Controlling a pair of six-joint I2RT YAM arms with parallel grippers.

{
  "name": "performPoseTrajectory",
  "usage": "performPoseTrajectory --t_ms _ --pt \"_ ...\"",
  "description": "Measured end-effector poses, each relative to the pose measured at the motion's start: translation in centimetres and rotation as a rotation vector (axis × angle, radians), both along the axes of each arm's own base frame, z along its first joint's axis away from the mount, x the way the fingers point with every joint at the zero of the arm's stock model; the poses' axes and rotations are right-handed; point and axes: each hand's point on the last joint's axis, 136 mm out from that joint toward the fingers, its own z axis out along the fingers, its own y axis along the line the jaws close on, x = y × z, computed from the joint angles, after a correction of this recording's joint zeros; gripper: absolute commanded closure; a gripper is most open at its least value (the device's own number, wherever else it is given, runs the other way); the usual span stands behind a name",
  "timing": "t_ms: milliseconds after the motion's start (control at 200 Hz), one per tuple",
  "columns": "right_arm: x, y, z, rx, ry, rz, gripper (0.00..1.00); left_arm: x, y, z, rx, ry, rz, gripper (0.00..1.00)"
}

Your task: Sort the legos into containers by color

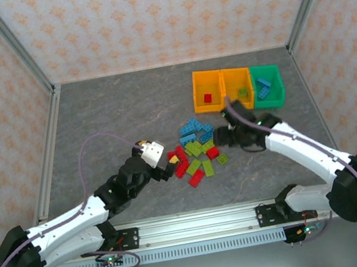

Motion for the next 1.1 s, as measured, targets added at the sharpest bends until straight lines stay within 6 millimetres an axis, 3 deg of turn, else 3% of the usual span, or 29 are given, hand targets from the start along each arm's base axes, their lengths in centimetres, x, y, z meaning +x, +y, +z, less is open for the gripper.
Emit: performPoseTrajectory --t_ms 85,135,275,425,706,931,1001,1101 --pt "-3.0 0.3 -2.7 -0.074 0.066 0.075 0.32 0.0 0.0 -0.2 0.005 0.004 0.0 0.0" --pt "-3.5 0.1 -3.3 -0.109 0.084 0.091 0.32 0.1 -0.1 -0.4 0.01 0.009 0.0 0.0" --pt "-2.8 -0.3 -5.3 -0.203 0.11 0.098 0.34 0.0 -0.2 -1.1 0.025 0.026 -0.008 0.0" --pt "-1.4 0.7 -7.4 -0.254 0.145 0.139 0.38 0.0 -0.3 -1.6 0.036 0.038 -0.011 0.0" --pt "-0.2 1.6 -9.5 -0.287 0.16 0.158 0.66 0.0 -0.4 -1.7 0.038 0.041 -0.014 0.0" --pt "-0.1 0.5 -8.3 -0.284 0.108 0.08 0.77 0.0 -0.4 -1.7 0.037 0.041 -0.014 0.0" --pt "0.1 -0.3 -6.4 -0.266 0.042 0.036 0.76 0.0 -0.4 -1.7 0.037 0.041 -0.014 0.0" --pt "1.6 -1.5 -1.5 -0.184 -0.122 -0.069 0.75 0.0 -0.4 -1.7 0.037 0.041 -0.014 0.0"
